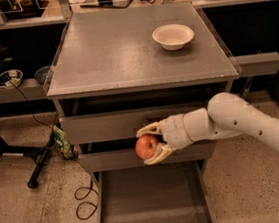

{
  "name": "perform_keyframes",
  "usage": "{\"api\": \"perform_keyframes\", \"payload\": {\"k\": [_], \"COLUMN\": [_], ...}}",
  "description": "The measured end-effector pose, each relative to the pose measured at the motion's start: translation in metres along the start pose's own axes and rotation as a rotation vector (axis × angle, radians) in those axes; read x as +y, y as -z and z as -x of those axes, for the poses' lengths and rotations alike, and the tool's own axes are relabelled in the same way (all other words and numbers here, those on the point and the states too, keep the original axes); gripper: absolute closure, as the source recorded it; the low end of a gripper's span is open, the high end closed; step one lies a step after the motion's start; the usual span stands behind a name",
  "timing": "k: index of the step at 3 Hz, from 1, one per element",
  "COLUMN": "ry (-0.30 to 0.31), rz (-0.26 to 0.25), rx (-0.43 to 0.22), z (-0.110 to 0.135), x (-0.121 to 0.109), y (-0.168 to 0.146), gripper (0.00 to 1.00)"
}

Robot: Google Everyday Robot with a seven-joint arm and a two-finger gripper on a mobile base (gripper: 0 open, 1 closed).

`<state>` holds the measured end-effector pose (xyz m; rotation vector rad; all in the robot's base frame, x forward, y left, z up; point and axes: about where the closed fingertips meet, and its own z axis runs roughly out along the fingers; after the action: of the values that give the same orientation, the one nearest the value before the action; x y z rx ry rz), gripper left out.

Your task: Pick apple from bottom drawer and place on counter

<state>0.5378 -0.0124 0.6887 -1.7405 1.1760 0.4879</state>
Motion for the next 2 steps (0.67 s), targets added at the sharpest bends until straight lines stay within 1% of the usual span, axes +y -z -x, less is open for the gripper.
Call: {"api": "perform_keyframes", "payload": {"k": [1, 2], "ry": [0.061, 0.094], "rz": [-0.053, -0.075], "rx": [0.019, 0.032], "z": [0.023, 0.037], "x": [-0.033, -0.049], "y": [0.025, 0.039], "gripper": [1.00, 1.00]}}
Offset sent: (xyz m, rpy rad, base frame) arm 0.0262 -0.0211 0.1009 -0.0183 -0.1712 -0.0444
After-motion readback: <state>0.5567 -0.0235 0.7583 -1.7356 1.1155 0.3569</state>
